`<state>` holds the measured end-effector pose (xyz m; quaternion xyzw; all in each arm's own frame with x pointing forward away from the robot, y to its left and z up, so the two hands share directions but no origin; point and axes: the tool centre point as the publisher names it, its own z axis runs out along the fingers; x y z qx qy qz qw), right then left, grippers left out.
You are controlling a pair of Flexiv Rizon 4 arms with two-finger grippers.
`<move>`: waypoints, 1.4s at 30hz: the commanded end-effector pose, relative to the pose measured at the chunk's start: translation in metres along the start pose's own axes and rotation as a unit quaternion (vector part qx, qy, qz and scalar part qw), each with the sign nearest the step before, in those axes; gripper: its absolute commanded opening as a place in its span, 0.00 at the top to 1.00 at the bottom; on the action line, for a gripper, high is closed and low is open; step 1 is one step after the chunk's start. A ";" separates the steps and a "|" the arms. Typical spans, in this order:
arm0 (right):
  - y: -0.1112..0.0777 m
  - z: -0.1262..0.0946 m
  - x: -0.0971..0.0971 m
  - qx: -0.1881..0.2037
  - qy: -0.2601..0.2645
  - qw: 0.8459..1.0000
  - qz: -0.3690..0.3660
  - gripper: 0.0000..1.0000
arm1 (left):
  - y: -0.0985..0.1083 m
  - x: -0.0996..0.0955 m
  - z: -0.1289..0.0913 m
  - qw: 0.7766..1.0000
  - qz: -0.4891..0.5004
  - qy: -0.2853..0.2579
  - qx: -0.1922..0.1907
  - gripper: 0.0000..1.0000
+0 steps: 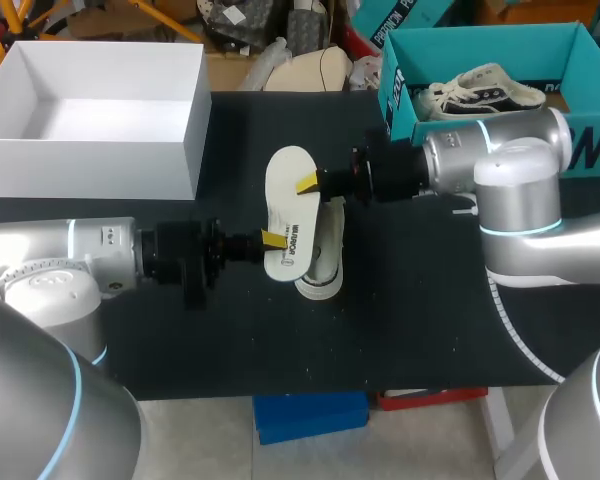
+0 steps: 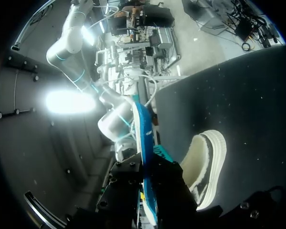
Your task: Take the shoe out of the shoebox, open the shoe tongue, remove and reinsert the insole, then place the shoe into the shoebox
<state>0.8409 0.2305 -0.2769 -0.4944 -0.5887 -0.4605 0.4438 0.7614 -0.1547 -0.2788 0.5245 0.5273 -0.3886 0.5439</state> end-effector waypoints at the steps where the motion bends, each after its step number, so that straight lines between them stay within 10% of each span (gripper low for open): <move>1: 0.001 0.001 -0.001 0.000 0.000 1.000 0.000 1.00 | -0.002 -0.001 -0.006 0.999 0.014 0.027 -0.012 0.00; 13: 0.001 0.001 -0.001 0.000 0.000 1.000 0.000 1.00 | 0.023 -0.006 -0.069 0.970 0.086 0.221 -0.055 0.00; 31: 0.001 0.001 -0.001 0.000 0.000 1.000 0.000 1.00 | 0.040 -0.080 -0.042 0.900 0.206 0.384 0.004 0.00; 42: 0.001 0.001 -0.001 0.000 0.000 1.000 0.000 1.00 | 0.040 -0.080 -0.042 0.900 0.206 0.384 0.004 0.00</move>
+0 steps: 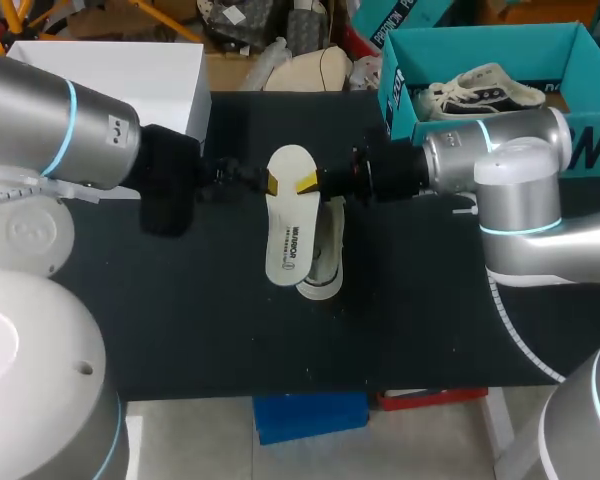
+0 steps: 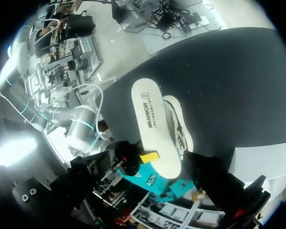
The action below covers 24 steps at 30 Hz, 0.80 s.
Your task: Take the shoe out of the shoebox, open the shoe tongue, remove and reinsert the insole, then place the shoe into the shoebox
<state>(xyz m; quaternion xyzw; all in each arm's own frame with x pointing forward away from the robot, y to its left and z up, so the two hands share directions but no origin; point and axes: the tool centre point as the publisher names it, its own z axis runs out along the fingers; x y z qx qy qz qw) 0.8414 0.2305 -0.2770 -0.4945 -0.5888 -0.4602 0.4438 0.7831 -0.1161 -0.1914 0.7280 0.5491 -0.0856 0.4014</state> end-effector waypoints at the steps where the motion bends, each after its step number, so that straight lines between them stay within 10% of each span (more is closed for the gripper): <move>1: 0.000 0.001 -0.001 0.000 0.000 1.000 0.000 1.00 | 0.000 -0.003 0.000 0.998 0.000 0.065 0.000 0.00; 24: 0.000 0.001 -0.001 0.000 0.000 1.000 0.000 1.00 | -0.003 -0.031 0.027 0.954 -0.050 0.279 0.099 0.00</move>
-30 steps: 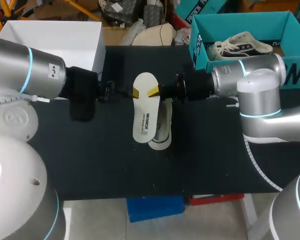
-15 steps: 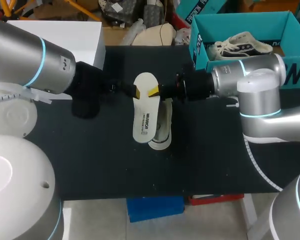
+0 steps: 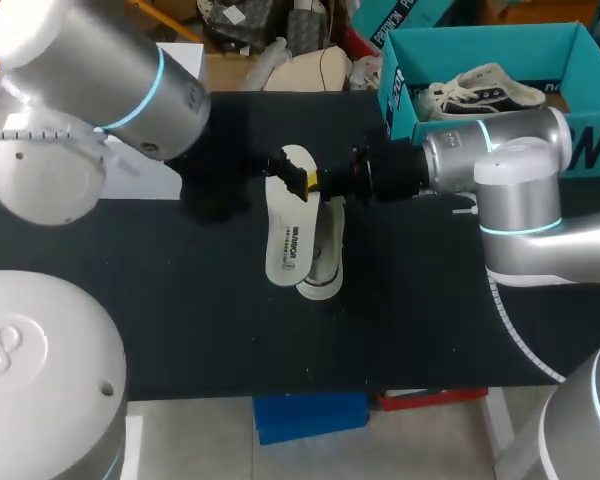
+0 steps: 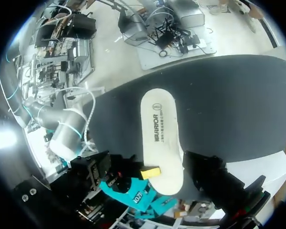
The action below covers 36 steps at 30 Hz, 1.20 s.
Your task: Take the shoe out of the shoebox, open the shoe tongue, remove and reinsert the insole, then place the shoe into the shoebox
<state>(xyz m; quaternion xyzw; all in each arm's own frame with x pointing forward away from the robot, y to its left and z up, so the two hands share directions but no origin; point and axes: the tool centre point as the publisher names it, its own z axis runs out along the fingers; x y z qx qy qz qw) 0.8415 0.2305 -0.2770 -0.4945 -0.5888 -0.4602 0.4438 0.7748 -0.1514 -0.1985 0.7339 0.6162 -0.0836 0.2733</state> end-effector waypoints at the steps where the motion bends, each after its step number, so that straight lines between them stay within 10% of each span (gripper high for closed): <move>1: 0.000 0.001 -0.001 0.000 0.000 1.000 0.000 1.00 | 0.003 -0.006 -0.002 0.983 -0.017 0.181 0.004 0.00; 36: 0.000 0.001 -0.001 0.000 0.000 1.000 0.000 1.00 | -0.017 0.005 0.019 0.987 -0.042 0.143 0.067 0.00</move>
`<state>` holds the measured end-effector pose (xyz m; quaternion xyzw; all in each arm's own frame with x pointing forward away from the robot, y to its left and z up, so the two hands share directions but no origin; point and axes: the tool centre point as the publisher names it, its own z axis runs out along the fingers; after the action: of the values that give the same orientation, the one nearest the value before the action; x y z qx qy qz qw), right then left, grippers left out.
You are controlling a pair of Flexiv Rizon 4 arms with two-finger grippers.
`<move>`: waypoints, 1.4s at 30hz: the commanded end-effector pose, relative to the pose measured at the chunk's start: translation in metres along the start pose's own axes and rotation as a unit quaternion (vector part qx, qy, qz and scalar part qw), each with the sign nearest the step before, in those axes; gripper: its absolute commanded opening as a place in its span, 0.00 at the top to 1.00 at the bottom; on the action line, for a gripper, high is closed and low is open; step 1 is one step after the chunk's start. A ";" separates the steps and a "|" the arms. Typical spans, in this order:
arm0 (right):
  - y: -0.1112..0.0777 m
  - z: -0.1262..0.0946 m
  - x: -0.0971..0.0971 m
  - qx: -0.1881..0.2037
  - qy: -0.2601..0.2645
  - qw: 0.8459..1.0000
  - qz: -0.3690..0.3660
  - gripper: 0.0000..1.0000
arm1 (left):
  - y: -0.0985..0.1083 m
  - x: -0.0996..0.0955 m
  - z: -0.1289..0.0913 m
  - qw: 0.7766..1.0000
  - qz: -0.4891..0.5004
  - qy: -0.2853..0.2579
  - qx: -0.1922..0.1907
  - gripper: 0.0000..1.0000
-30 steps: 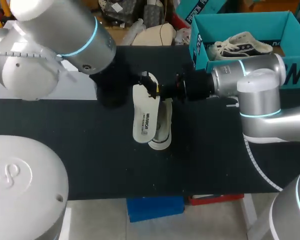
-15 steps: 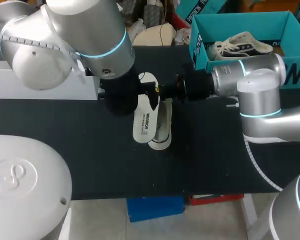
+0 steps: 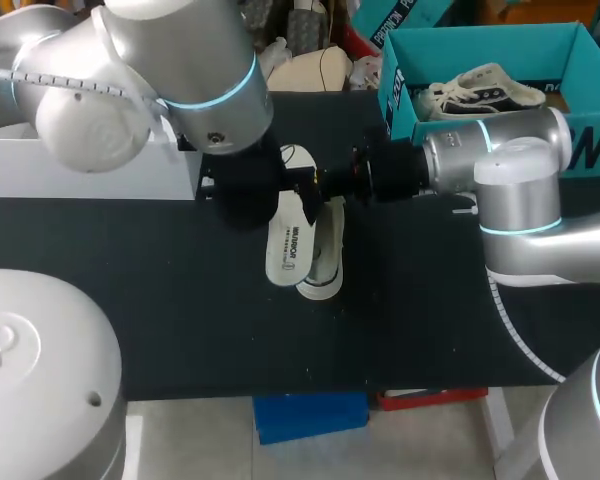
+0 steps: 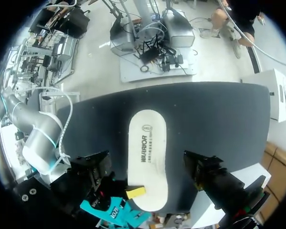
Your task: Take the shoe out of the shoebox, open the shoe tongue, remove and reinsert the insole, then place the shoe into the shoebox
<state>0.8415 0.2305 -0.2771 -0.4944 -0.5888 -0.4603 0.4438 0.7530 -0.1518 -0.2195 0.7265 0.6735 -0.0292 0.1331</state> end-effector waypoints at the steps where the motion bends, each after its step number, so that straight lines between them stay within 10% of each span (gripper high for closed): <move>1: 0.000 0.001 -0.001 0.000 0.000 1.000 0.000 1.00 | 0.014 -0.002 0.004 1.000 0.002 0.003 0.002 0.00; 28: 0.000 0.001 -0.001 0.000 0.000 1.000 0.000 1.00 | 0.161 -0.004 0.010 0.999 0.005 0.029 -0.019 0.00; 42: 0.000 0.001 -0.001 0.000 0.000 1.000 0.000 1.00 | 0.177 -0.014 0.010 0.997 -0.022 0.064 -0.026 0.00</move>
<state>0.8416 0.2306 -0.2771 -0.4944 -0.5888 -0.4603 0.4439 0.9297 -0.1749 -0.2005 0.7087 0.6959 0.0271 0.1123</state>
